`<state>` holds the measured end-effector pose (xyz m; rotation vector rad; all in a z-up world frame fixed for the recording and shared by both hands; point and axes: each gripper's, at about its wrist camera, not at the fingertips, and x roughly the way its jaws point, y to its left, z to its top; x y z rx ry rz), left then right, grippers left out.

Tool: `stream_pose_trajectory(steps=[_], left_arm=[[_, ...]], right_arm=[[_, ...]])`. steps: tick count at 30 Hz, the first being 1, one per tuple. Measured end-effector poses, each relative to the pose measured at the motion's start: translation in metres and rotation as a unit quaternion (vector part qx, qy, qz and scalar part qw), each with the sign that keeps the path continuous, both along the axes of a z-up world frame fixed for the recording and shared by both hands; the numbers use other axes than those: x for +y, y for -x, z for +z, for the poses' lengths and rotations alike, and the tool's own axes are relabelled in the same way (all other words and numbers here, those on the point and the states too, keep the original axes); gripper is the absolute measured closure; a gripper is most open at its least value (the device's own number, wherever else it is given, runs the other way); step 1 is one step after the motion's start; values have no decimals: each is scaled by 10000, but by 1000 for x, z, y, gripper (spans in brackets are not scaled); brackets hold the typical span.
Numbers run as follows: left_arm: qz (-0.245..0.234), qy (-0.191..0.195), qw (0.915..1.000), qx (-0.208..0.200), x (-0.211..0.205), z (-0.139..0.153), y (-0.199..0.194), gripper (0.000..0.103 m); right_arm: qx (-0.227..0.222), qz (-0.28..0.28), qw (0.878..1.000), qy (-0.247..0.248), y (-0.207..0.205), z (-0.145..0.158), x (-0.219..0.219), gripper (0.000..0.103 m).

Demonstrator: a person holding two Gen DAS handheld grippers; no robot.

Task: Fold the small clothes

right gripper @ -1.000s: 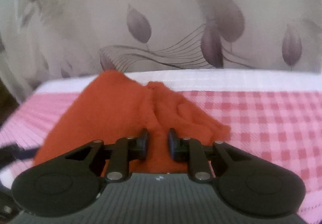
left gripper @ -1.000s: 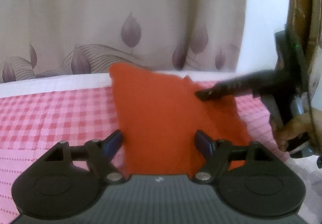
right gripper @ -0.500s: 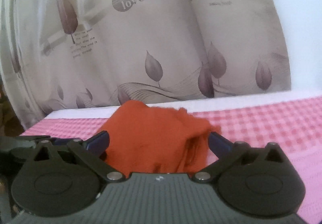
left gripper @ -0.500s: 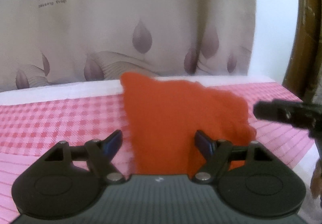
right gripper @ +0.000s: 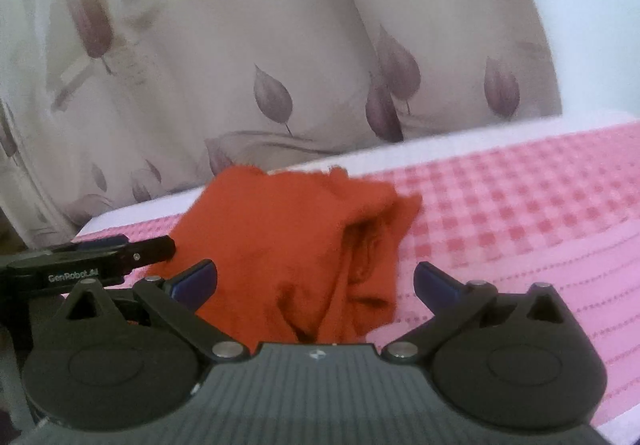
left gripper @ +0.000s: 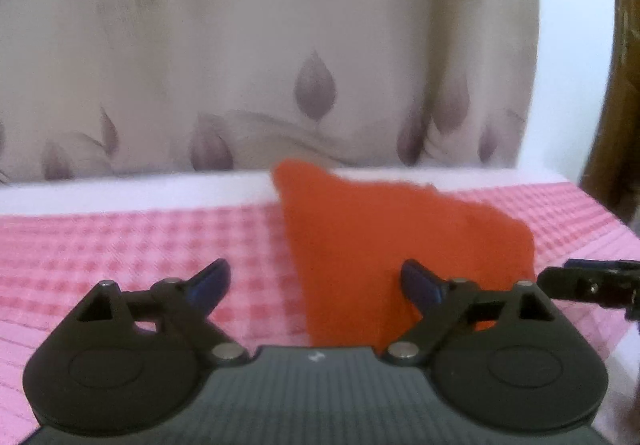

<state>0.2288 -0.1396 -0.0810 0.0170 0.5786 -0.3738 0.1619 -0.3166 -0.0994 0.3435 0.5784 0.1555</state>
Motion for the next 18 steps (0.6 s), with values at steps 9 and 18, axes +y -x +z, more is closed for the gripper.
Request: stream_pose_trajectory(steps=[9,18], left_arm=[[-803,942,9880,926,9,-28,-52,6],[-1371,1368,9719,1336,2,-43,-75,47]], right_arm=[[740,729,9931,-554,-52,-21,-19,0],[738,1427,9840,-773,-85,-23,-7,14]])
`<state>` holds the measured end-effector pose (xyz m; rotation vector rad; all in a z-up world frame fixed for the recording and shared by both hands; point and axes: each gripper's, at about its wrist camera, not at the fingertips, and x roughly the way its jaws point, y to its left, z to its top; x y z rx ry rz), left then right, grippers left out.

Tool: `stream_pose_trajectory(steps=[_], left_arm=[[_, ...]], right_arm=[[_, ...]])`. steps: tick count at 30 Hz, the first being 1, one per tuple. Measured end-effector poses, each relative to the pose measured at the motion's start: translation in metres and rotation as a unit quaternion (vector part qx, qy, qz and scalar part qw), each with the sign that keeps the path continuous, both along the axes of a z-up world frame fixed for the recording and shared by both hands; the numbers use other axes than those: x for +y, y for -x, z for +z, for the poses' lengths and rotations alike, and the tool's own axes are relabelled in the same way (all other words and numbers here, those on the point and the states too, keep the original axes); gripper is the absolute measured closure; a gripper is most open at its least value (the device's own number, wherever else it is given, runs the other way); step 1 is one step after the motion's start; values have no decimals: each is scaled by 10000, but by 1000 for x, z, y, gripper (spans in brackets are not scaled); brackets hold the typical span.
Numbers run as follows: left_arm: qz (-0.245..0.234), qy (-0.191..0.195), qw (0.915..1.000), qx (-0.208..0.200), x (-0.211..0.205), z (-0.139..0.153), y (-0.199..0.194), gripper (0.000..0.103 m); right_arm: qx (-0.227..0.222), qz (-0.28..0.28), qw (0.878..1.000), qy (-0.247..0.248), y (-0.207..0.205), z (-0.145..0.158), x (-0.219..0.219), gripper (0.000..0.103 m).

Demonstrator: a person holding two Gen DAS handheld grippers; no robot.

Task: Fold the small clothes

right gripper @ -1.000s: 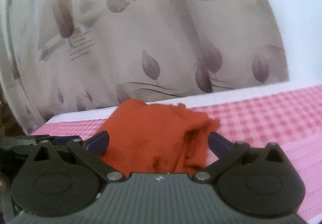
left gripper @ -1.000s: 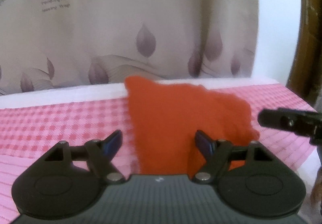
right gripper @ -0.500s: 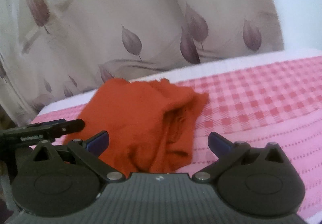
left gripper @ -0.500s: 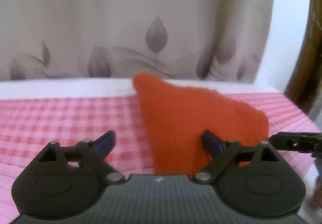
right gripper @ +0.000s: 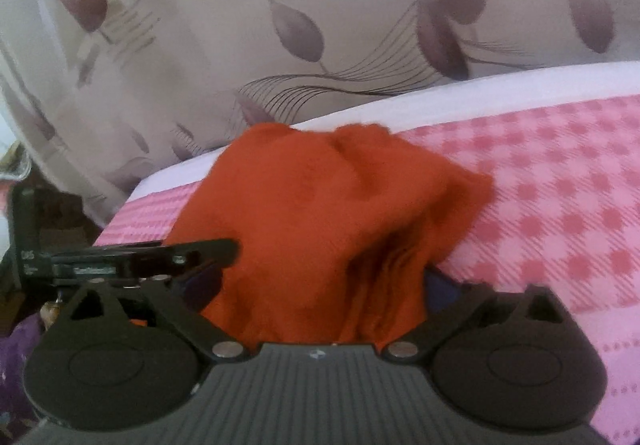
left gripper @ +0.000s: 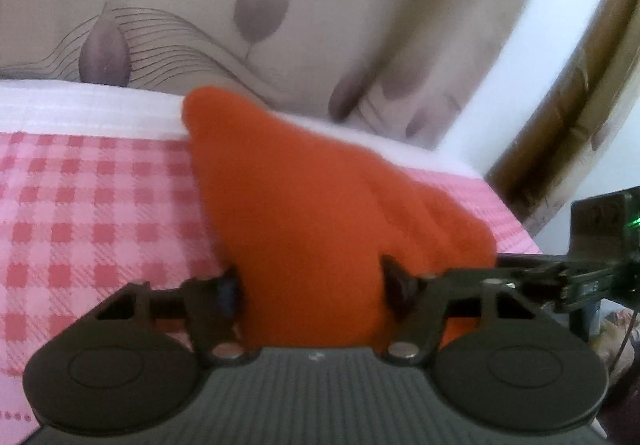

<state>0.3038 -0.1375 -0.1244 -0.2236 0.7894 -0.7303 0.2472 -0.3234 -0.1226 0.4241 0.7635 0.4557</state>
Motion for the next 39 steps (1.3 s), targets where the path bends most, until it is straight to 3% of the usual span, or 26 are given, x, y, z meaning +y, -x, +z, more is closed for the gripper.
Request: stream_pose_trajectory(steps=[2,3,6,14,21,29,34,39], left_arm=[[2,-13,9999,-124,1,1,2,55],[56,-54,9998,-162,0,2,4,56],[201,-131,9993,-274,-3,6,12,62],[285,-289,9977,-537,1,29,31,64],[446,-335,9961,-686,35,67,72,64],[558,-540,9944,-722,92,99,139,64],[580,-702,9933,-716,114,98,164,64],[515,-903,9925,-651,130,68,171,63]], right_arm=[[80,126,9999,-32,-4,-4,6,58],[109,183,9997,-95,-4,-5,9,61],[48,149,9995,-266,-1,-2,12,64],[-47,-33,9969,-789,17,15,18,65],[-185,85,9941,-1063,44,48,47,65],[-314,306,9909,-1276,102,70,100,65],[-285,346,9913,-1240,130,65,128,65],[10,310,9940,-1046,148,40,152,65]])
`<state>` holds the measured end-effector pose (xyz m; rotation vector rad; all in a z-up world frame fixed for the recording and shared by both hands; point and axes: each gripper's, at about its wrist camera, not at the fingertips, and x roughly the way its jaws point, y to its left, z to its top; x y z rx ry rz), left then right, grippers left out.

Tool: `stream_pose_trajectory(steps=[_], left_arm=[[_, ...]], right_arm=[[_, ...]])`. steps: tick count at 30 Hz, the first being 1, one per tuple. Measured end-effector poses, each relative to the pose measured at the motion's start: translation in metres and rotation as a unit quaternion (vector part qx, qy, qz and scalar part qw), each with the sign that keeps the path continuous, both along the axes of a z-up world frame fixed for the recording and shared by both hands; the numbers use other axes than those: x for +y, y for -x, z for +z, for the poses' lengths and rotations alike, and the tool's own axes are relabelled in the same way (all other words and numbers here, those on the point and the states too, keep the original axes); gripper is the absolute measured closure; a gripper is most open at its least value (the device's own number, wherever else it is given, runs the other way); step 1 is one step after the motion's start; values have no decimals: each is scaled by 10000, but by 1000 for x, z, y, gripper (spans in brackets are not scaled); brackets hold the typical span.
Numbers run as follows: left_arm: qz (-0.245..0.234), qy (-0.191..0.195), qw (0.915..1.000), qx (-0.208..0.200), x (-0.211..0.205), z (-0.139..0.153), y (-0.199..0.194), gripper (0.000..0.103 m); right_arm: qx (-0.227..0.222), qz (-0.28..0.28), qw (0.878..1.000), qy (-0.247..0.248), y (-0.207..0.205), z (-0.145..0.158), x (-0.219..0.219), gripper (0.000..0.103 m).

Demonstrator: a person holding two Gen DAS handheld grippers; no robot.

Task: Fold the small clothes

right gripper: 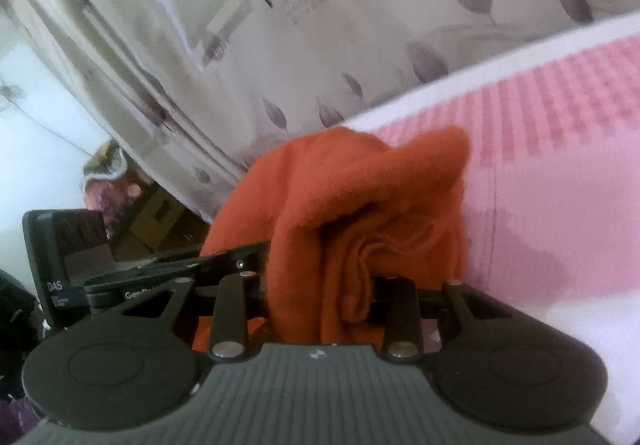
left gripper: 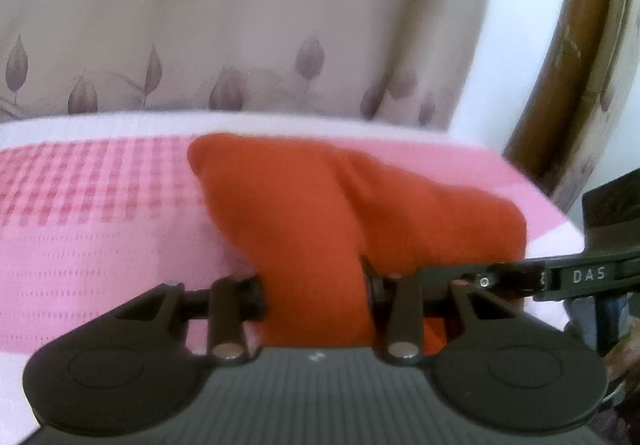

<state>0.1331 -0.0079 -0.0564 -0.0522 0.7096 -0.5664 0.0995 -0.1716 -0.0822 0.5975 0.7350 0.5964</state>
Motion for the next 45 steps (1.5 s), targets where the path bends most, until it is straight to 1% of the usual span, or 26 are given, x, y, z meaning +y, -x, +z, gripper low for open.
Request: stream_pose_trajectory(steps=[2,4,5,6,7,8,9,10,11,12,13,14,15,16,17,18,20,21,24,26,28,29,31,37,45], left_arm=[[22,-63,9999,104,3,-14,-1,62],[91,-134,9998,85,6,-26,2,57],[155,-142,9998,6,8,-29,6,51],[227,-179,9995,-118,9,-30,10,40],[354,-242,9988,-235,9,-31,13,33],[548,-327,9972,-379,9,-30,17,22],[738,-447,9947,-566,8,-28,23,15],[911,-608,9912,-740,5,-26,27,14],[1021,-715,9888,-824,2,-23,29,12],[1146,-803,9862,-887,0,-20,31,12],[1307,-881,9830,-939,0,-16,34,12],[1477,-963,9794,-982,1,-12,38,12],[1628,-1048,9758,-1019,3,-8,41,11],[1765,-1121,9721,-1058,3,-3,44,11],[1860,-1151,9697,-1087,5,1,46,11],[1955,-1177,9678,-1065,8,6,50,11],[2086,-1159,9648,-1107,11,16,59,11],[2144,-1133,9630,-1178,12,20,65,11],[2155,-1118,9613,-1299,12,34,79,11],[2223,-1150,9570,-1465,12,43,90,11],[2260,-1192,9544,-1547,11,51,99,5],[2297,-1200,9529,-1572,10,56,103,0],[2339,-1142,9498,-1733,10,64,113,0],[2252,-1094,9494,-1897,3,80,131,0],[2212,-954,9523,-1873,-1,87,141,0]], right_arm=[[134,-31,9999,68,5,-13,5,65],[209,-52,9996,176,10,-21,8,65],[171,-91,9992,336,13,-22,11,65],[122,-131,9987,479,15,-22,13,65],[110,-159,9984,528,16,-22,13,65],[88,-188,9980,596,18,-21,14,63],[25,-228,9968,761,20,-19,16,62],[-104,-275,9943,1026,23,-16,20,59],[-202,-304,9921,1200,28,-14,22,53],[-322,-351,9896,1360,33,-9,25,52],[-494,-426,9858,1545,40,-4,29,44],[-722,-561,9798,1777,49,3,32,29],[-982,-702,9729,1972,59,11,35,22],[-1288,-821,9653,2119,72,20,38,10],[-1512,-903,9598,2187,82,27,40,2],[-1722,-1005,9539,2242,91,34,40,0],[-2041,-1133,9450,2292,108,49,42,0],[-2130,-1171,9430,2274,113,54,40,0],[-2297,-1302,9405,2140,128,67,37,0],[-2352,-1359,9387,2124,136,72,36,0],[-2395,-1418,9358,2163,140,75,38,0],[-2406,-1427,9363,2123,143,77,37,0],[-2423,-1468,9368,2050,150,81,35,0],[-2542,-1444,9328,2107,171,87,38,0],[-2575,-1506,9299,2151,185,90,35,0]])
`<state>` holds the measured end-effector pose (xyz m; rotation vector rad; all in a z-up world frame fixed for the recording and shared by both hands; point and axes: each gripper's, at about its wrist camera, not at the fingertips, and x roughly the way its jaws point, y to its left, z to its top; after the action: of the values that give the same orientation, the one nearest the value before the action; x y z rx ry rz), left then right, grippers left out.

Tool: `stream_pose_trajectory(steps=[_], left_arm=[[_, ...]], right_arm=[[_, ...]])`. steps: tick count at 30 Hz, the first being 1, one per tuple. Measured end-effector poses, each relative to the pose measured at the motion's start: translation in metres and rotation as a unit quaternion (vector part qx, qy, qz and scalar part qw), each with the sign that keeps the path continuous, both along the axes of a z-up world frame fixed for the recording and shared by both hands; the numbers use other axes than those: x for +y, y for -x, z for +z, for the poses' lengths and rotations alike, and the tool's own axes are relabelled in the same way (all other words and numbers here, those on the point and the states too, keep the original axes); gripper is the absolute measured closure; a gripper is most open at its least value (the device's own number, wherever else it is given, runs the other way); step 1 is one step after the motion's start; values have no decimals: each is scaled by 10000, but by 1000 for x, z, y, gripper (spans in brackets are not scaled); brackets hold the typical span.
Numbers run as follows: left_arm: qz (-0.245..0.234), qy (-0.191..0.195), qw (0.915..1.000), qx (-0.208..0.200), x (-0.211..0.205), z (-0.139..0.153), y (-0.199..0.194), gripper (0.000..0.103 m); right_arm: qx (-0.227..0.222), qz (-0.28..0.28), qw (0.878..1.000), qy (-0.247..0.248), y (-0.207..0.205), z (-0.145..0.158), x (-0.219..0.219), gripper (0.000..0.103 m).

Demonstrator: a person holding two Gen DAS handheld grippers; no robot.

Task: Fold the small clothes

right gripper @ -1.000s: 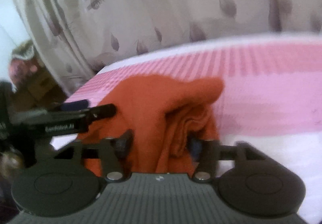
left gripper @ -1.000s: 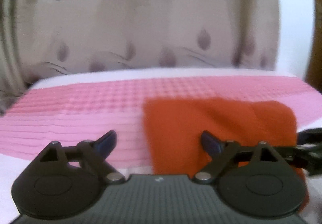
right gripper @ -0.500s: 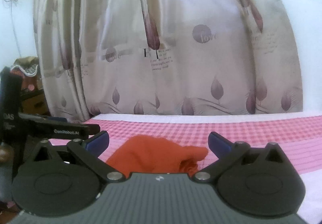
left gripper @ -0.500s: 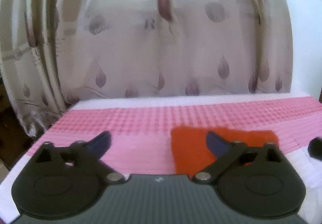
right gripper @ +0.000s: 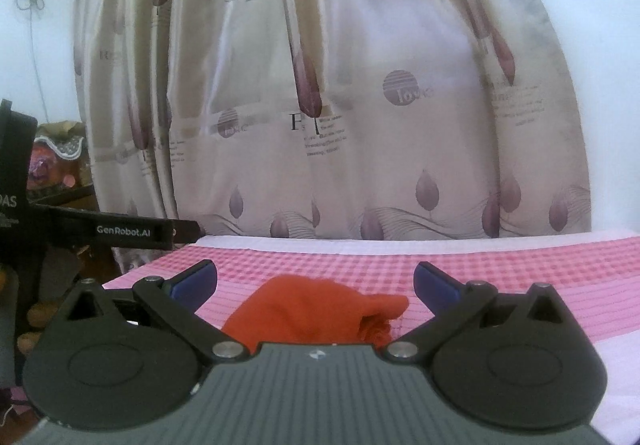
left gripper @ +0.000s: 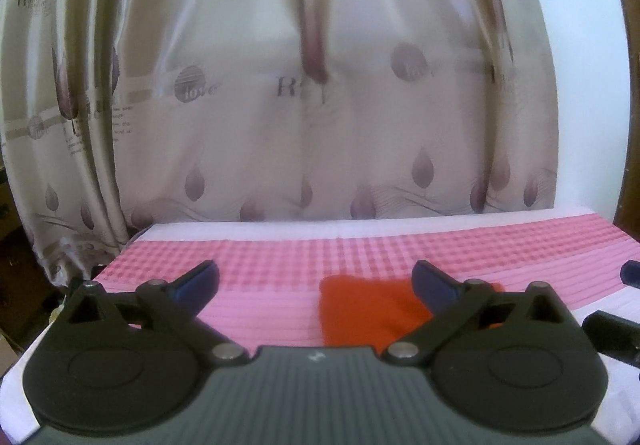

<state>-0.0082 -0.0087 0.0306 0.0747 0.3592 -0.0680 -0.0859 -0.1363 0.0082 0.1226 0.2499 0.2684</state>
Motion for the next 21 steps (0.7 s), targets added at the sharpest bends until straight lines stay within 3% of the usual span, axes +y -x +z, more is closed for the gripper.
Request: stream_pose_trajectory(steps=[16,21], left_arm=[[-144,467,9984,273,3,-25,0,0],[14,289,9995,119,-2,-31,3,0]], right_arm=[[159,-42,9996,213,8,-10,4,0],[195,-69,9994,285,7,-12,8,0]])
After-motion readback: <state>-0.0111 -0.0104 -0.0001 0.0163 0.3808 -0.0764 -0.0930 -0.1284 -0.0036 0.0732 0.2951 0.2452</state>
